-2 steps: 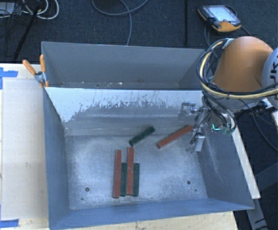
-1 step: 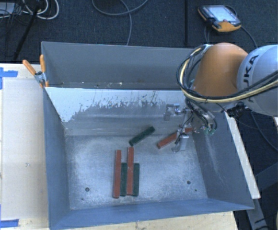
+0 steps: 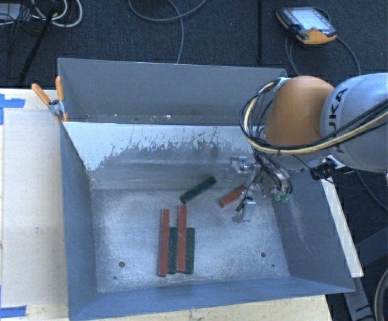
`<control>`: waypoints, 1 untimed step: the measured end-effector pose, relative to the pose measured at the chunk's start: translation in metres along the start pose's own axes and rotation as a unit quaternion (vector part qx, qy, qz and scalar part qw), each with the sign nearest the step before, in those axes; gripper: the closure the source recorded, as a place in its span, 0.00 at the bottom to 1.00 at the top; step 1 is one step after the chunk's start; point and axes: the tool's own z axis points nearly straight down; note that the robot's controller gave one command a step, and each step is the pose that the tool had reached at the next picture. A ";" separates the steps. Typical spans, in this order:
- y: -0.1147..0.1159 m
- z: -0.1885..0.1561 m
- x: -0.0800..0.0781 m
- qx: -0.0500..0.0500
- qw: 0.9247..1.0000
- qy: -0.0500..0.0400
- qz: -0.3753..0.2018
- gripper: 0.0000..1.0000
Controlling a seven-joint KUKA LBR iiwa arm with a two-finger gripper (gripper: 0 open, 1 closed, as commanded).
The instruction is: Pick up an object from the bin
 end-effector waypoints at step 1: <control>-0.018 0.014 -0.012 0.001 0.999 -0.002 -0.036 0.00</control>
Offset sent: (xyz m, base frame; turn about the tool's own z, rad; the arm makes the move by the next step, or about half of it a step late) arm 0.0014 -0.0341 -0.0567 -0.0319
